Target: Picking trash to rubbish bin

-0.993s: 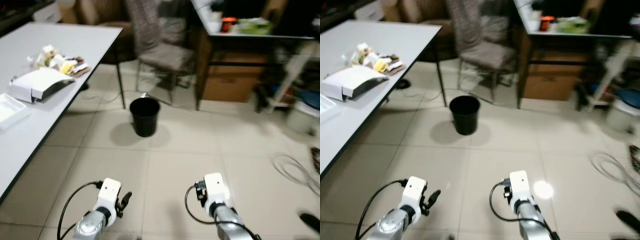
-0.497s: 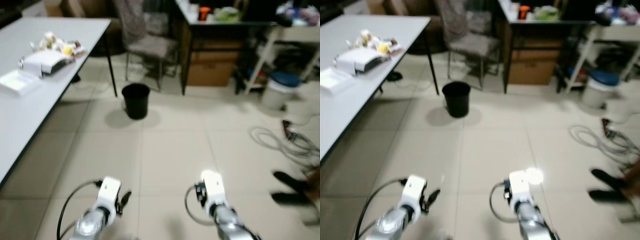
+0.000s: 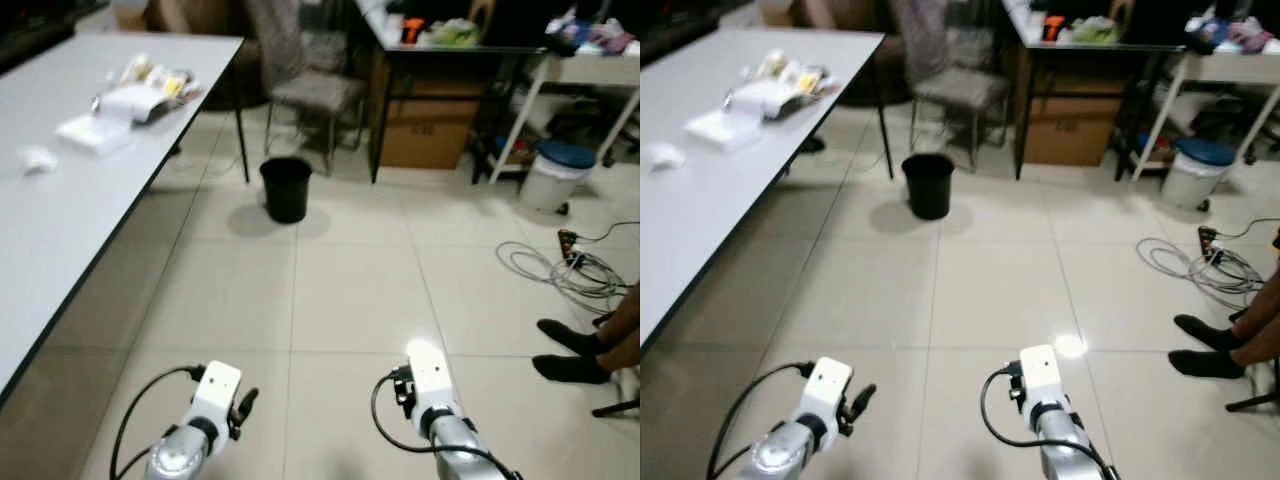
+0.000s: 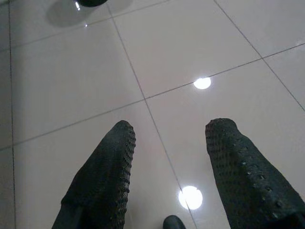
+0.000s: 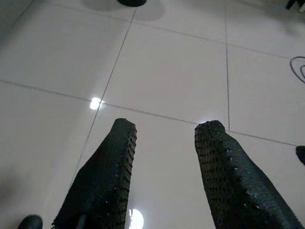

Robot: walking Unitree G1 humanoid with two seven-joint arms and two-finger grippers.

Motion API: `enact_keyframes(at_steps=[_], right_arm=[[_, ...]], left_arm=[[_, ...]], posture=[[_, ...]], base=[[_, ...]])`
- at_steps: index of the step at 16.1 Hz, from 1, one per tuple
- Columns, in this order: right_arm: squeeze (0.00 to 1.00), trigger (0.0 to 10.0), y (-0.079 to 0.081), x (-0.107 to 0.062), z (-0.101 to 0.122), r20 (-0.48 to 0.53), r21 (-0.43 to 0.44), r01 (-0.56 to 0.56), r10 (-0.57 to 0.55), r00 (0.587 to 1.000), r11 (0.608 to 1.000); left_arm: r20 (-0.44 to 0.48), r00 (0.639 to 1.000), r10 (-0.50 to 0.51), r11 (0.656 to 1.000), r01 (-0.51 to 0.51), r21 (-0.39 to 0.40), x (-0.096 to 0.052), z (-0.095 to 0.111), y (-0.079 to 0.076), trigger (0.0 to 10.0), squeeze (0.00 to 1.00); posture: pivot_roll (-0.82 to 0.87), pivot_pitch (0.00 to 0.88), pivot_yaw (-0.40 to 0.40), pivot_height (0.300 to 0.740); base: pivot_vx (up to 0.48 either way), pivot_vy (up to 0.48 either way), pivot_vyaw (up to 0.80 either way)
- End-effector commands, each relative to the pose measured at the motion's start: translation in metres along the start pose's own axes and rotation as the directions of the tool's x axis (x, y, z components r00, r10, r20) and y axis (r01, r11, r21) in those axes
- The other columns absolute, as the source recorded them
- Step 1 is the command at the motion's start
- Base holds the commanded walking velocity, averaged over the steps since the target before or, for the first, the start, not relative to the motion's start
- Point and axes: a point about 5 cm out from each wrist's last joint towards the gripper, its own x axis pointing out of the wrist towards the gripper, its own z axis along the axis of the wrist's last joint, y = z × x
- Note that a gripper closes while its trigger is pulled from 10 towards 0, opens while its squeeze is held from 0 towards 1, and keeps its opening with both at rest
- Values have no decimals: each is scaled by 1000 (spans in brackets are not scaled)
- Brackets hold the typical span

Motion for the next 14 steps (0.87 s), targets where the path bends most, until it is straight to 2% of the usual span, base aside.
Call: enact_keyframes(at_steps=[1,3,5,6,8,10,11,12,13,14], right_arm=[[0,10000,2,2,6,20,-10,-7,8,1000,1000],[0,10000,2,2,5,21,-12,-9,10,1000,1000],[0,10000,5,2,9,41,-55,-31,33,999,998],[0,10000,7,2,15,71,-86,-48,54,996,995],[0,10000,5,1,29,146,-99,-50,64,987,994],[0,10000,-4,-6,55,277,-61,-36,51,960,997],[0,10000,-7,-14,77,366,-36,-53,63,929,998],[0,10000,-8,-16,81,382,-32,-57,65,922,998],[0,10000,-9,-22,91,427,-36,-63,72,902,997],[0,10000,-9,-31,104,493,-45,-72,85,866,996]], left_arm=[[30,999,11,1000,-12,19,2,9,2,10000,0],[40,999,22,1000,-23,17,1,9,2,10000,0],[80,995,57,998,-56,-4,0,14,6,10000,0],[114,990,88,996,-84,-40,-2,20,10,10000,0],[201,974,104,995,-102,-21,-7,36,14,10000,0],[340,937,75,997,-66,-36,-22,65,12,10000,0],[445,894,41,999,-47,1,-36,86,9,10000,0],[466,884,39,999,-51,14,-40,89,8,10000,0],[514,857,42,997,-69,32,-47,98,8,10000,0],[555,830,49,996,-84,37,-49,101,8,10000,0]], posture=[[26,0,-33,740],[28,0,-33,740],[32,0,-42,740],[30,0,-42,740],[29,0,-42,740],[23,0,-32,740],[21,0,-33,740],[21,0,-33,740],[22,0,-36,740],[23,0,-38,740]], base=[[0,0,0],[0,0,0],[0,0,0],[0,0,0],[0,0,0],[0,0,0],[0,0,0],[0,0,0],[0,0,0],[0,0,0]])
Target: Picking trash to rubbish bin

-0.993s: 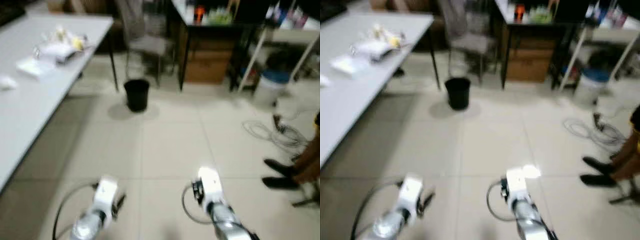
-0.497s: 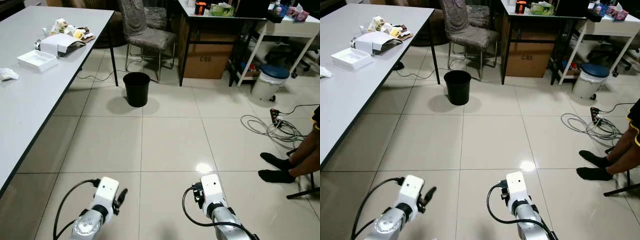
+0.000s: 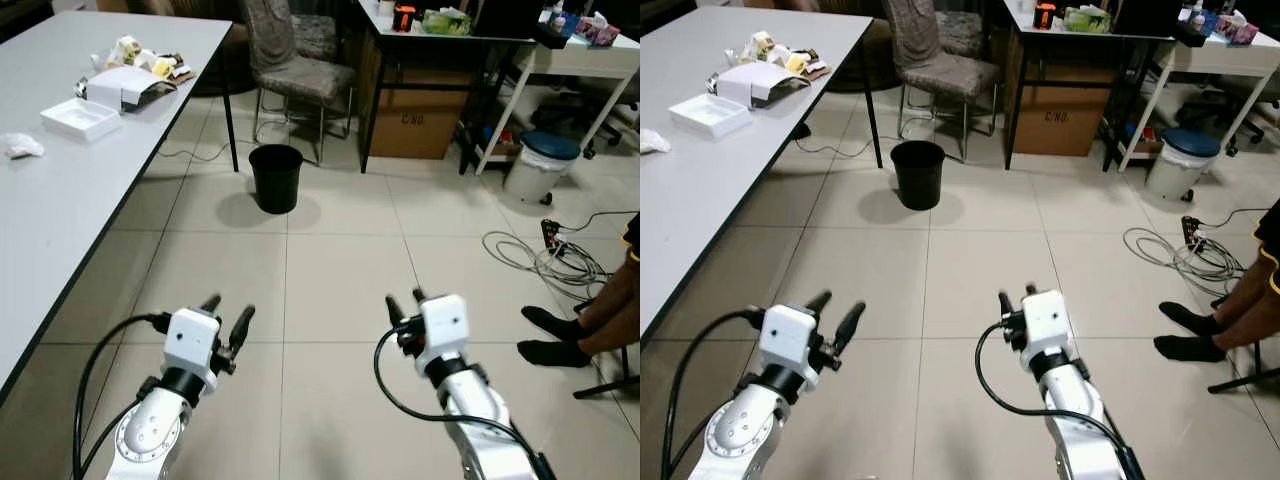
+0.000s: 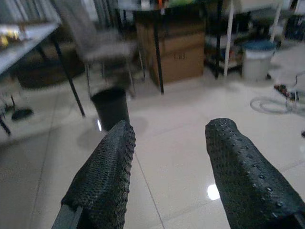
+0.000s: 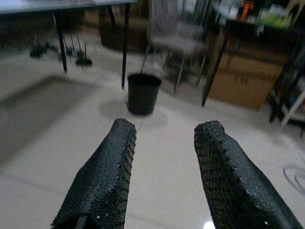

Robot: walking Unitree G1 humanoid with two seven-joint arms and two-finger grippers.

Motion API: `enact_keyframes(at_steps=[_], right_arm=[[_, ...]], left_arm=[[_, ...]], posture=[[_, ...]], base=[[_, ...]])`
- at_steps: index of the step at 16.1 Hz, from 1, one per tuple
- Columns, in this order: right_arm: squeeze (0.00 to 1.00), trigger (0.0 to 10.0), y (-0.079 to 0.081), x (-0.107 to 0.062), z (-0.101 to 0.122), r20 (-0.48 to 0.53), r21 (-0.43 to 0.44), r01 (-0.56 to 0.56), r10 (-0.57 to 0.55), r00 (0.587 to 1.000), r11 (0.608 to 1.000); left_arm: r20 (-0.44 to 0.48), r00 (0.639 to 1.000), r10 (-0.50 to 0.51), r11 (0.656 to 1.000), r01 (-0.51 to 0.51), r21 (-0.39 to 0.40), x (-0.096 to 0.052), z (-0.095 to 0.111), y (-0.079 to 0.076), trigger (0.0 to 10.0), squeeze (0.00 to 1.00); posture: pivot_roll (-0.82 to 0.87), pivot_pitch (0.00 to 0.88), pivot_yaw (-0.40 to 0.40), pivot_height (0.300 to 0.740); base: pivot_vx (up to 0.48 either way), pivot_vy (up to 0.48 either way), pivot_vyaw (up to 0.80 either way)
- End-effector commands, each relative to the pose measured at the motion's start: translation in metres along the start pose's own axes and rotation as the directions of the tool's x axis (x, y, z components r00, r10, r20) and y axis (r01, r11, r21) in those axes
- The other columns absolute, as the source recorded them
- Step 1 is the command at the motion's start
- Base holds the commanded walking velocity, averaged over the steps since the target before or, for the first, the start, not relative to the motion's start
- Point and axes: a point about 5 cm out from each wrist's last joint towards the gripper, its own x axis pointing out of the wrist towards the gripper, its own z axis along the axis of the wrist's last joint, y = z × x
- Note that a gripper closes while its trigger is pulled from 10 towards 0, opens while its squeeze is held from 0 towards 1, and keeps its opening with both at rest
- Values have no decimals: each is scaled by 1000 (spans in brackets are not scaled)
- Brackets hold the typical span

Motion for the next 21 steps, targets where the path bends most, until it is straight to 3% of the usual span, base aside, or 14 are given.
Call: enact_keyframes(at_steps=[1,3,4,9,13,21], right_arm=[[0,10000,-2,-2,14,67,17,0,-1,998,1000],[0,10000,-4,-2,24,106,49,16,-21,994,999],[0,10000,-3,2,29,111,76,24,-33,993,997],[0,10000,1,3,30,95,115,77,-88,992,990],[0,10000,-3,2,36,86,122,96,-107,990,988],[0,10000,-12,7,42,38,46,104,-106,994,994]], left_arm=[[-22,1000,11,996,-9,94,-3,6,1,10000,0],[44,999,17,998,-19,57,1,34,0,10000,0],[59,998,8,998,-12,54,11,44,1,10000,0],[87,996,-32,997,25,77,37,65,8,10000,0],[90,994,-69,994,61,94,42,74,5,10000,0],[98,995,28,997,-34,64,42,84,18,10000,0]], posture=[[31,0,-46,740],[40,0,-44,740],[38,0,-32,740],[27,0,41,740],[8,0,41,740],[5,0,6,740]], base=[[0,0,0],[0,0,0],[0,0,0],[0,0,0],[0,0,0],[133,0,0]])
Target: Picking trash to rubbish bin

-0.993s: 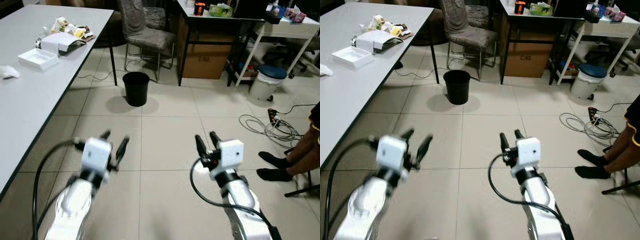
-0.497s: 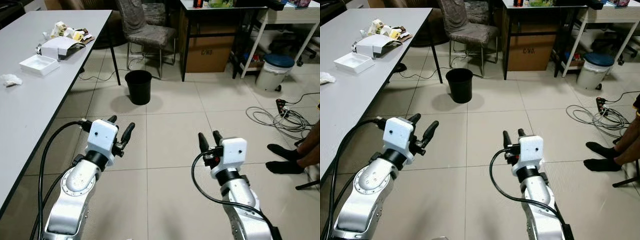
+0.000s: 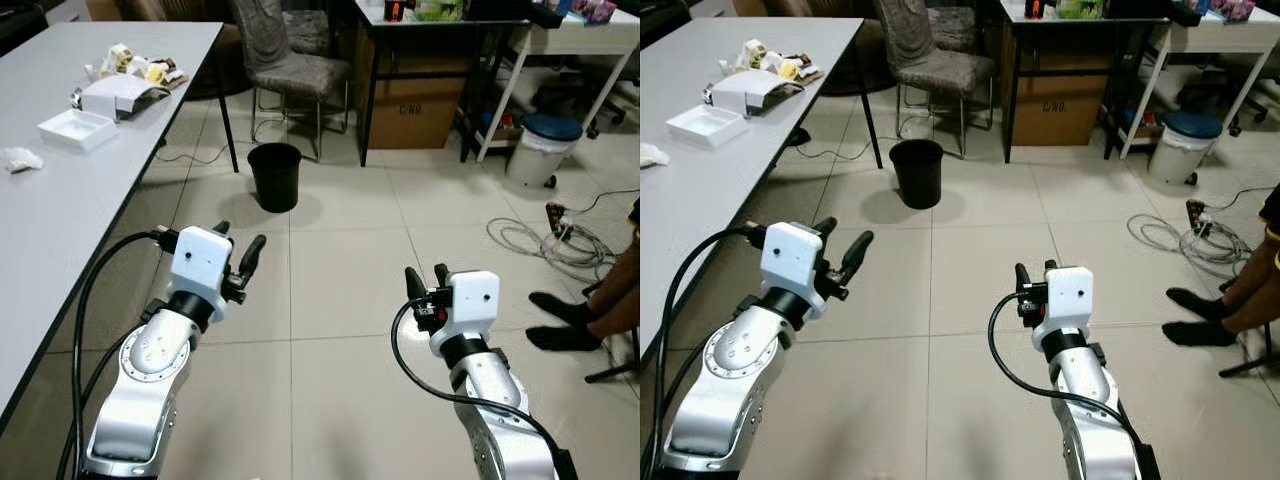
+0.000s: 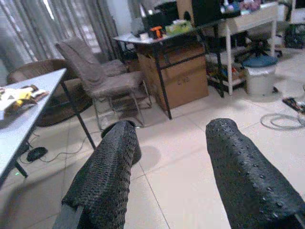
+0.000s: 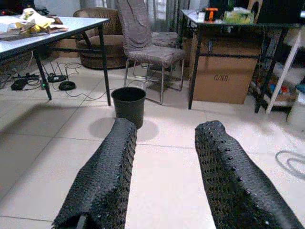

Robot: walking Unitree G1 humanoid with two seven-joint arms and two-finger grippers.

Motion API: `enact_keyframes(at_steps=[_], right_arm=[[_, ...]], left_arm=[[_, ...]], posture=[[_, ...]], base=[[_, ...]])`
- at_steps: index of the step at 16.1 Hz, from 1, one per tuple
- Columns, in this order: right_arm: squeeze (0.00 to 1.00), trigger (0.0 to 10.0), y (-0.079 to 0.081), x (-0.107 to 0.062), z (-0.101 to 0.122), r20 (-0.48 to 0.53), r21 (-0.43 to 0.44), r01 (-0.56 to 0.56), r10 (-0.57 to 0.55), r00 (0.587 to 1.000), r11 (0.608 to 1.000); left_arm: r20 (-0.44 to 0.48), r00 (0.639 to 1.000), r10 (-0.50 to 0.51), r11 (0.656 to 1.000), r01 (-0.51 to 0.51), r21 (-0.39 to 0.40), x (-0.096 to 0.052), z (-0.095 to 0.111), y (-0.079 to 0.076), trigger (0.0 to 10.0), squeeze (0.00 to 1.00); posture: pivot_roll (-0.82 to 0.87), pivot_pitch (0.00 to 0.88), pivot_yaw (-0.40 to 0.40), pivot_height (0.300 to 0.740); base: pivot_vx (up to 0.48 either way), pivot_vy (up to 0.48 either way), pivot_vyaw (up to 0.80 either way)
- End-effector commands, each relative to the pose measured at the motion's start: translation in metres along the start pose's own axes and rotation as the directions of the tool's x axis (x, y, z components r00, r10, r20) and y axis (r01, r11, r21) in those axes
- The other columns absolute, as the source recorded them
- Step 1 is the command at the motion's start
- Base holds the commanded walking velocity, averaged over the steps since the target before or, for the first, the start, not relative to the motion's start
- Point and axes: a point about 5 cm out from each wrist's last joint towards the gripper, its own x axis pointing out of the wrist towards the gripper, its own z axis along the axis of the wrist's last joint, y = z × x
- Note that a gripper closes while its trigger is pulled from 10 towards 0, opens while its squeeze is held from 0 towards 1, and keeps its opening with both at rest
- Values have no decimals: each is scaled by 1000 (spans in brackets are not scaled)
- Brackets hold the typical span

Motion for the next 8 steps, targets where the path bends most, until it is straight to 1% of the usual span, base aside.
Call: enact_keyframes(at_steps=[1,4,6,8], right_arm=[[0,10000,0,4,10,30,-21,-7,7,1000,1000],[0,10000,1,8,14,31,-67,-27,29,999,997],[0,10000,4,8,13,25,-74,-41,43,999,996],[0,10000,5,8,14,25,-80,-52,54,998,995]], left_arm=[[10,999,37,999,-37,-4,-1,6,7,10000,0],[0,997,75,997,-75,9,-1,7,12,10000,0],[-10,993,118,993,-118,7,-2,7,15,10000,0],[-13,992,125,992,-125,8,-2,8,17,10000,0]], posture=[[7,0,1,740],[11,0,-6,740],[13,0,-10,740],[14,0,-11,740]], base=[[289,0,0],[304,0,0],[306,0,800],[304,0,800]])
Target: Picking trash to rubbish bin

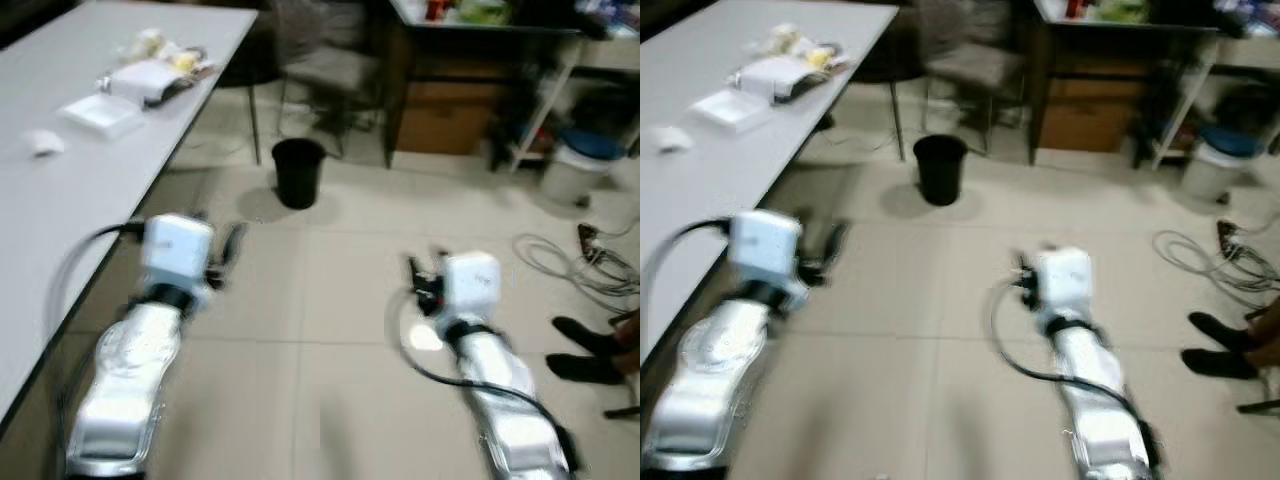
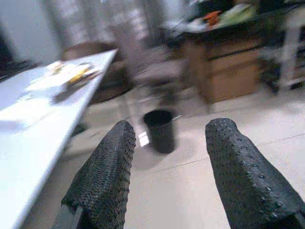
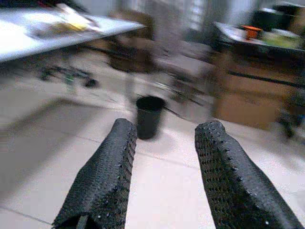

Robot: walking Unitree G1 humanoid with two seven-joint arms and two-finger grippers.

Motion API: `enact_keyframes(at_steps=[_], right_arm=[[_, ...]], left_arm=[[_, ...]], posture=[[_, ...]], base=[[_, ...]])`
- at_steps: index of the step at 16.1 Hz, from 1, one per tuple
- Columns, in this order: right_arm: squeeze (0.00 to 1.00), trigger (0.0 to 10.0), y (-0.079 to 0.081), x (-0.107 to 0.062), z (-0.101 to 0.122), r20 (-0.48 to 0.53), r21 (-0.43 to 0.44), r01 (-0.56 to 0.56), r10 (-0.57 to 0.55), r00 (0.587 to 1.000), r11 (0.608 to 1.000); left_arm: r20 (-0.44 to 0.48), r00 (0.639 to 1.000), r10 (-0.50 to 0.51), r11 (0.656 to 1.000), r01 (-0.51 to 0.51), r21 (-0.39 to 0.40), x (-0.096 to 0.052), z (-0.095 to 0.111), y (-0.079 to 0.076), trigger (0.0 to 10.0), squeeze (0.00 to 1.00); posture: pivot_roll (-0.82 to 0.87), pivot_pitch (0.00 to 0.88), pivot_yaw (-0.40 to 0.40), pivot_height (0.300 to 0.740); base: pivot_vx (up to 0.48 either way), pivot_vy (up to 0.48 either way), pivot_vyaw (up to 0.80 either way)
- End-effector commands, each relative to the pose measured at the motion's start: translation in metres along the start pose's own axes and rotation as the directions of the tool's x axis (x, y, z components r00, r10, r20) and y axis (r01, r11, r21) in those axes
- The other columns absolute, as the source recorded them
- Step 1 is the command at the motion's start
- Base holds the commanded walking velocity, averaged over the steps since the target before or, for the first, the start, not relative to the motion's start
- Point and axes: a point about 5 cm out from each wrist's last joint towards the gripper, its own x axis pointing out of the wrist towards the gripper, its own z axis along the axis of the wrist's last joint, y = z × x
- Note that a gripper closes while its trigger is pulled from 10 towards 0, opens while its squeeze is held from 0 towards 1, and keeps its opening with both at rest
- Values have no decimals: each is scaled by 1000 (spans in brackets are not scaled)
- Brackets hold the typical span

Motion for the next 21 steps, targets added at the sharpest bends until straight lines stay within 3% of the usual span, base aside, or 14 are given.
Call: enact_keyframes(at_steps=[1,9,11,21], right_arm=[[0,10000,-7,-4,-2,-16,-27,14,-14,1000,1000],[0,10000,-7,-5,-4,-19,-32,1,-2,1000,999],[0,10000,-11,-7,-5,-18,9,31,-31,999,999],[0,10000,-13,-9,-11,-41,43,63,-62,997,997]], left_arm=[[22,1000,-10,1000,10,1,2,6,-5,10000,0],[1,1000,14,1000,-14,-4,5,3,-1,10000,0],[5,1000,0,1000,0,-10,7,4,-4,10000,0],[24,999,-40,999,40,-13,13,6,-9,10000,0]], posture=[[14,0,-11,740],[7,0,-11,740],[6,0,-11,740],[1,0,0,740]], base=[[304,0,800],[303,0,800],[298,0,0],[396,0,-62]])
